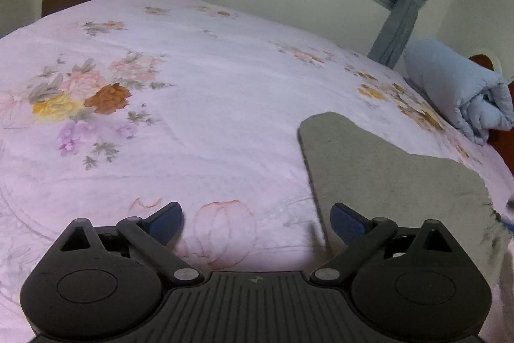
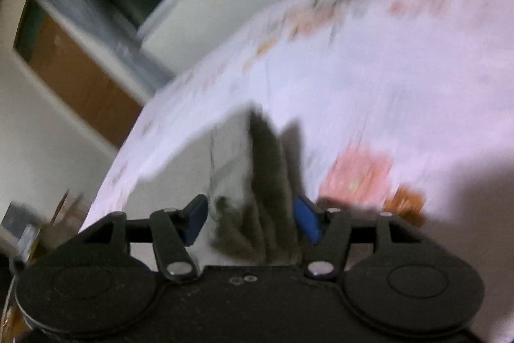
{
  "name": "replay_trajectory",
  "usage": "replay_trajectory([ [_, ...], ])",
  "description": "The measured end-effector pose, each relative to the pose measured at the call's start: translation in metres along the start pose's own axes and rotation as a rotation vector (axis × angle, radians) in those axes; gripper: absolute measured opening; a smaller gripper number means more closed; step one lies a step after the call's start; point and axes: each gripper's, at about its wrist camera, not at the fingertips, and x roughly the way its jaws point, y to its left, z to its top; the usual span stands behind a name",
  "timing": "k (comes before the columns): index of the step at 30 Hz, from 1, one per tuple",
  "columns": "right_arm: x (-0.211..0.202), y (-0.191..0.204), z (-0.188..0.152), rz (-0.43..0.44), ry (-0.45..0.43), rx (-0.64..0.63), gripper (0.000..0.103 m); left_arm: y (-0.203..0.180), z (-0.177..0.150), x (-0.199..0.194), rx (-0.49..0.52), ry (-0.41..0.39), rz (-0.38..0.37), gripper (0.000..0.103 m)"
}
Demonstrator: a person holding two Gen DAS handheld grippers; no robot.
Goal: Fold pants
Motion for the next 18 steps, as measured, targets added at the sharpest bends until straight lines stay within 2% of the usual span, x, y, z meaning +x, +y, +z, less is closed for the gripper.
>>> replay_trajectory([
  [1,-0.003,0.009,0.004,0.022,-0.018,-0.021,0.055,-0.006,0.001,-0.002,0.005,-0.004,-0.012,0.098],
  [4,0.009,0.048,0.012,0.069,0.031,-0.121,0.056,-0.028,-0.003,-0.005,0.032,-0.006,-0.054,0.098],
  [7,0.037,0.076,0.012,0.050,0.071,-0.226,0.056,-0.048,-0.009,0.003,0.094,0.012,-0.033,0.098],
  [10,0.065,0.072,0.014,0.005,0.104,-0.248,0.056,-0.052,-0.013,0.020,0.124,0.066,0.000,0.098],
  [11,0.070,0.069,0.014,-0.015,0.112,-0.244,0.054,-0.050,-0.011,0.022,0.111,0.061,-0.006,0.098],
  [13,0.087,0.057,0.009,-0.113,0.169,-0.233,0.044,-0.050,-0.002,0.022,0.102,0.033,0.009,0.098],
  [14,0.085,0.057,0.007,-0.137,0.180,-0.221,0.035,-0.050,0.005,0.024,0.110,0.024,0.011,0.098],
  [16,0.079,0.060,0.012,-0.137,0.131,-0.214,0.036,-0.049,0.014,0.029,0.104,0.013,0.025,0.098],
  [18,0.069,0.069,0.013,-0.100,0.088,-0.247,0.042,-0.046,0.018,0.042,0.092,0.034,0.033,0.098],
])
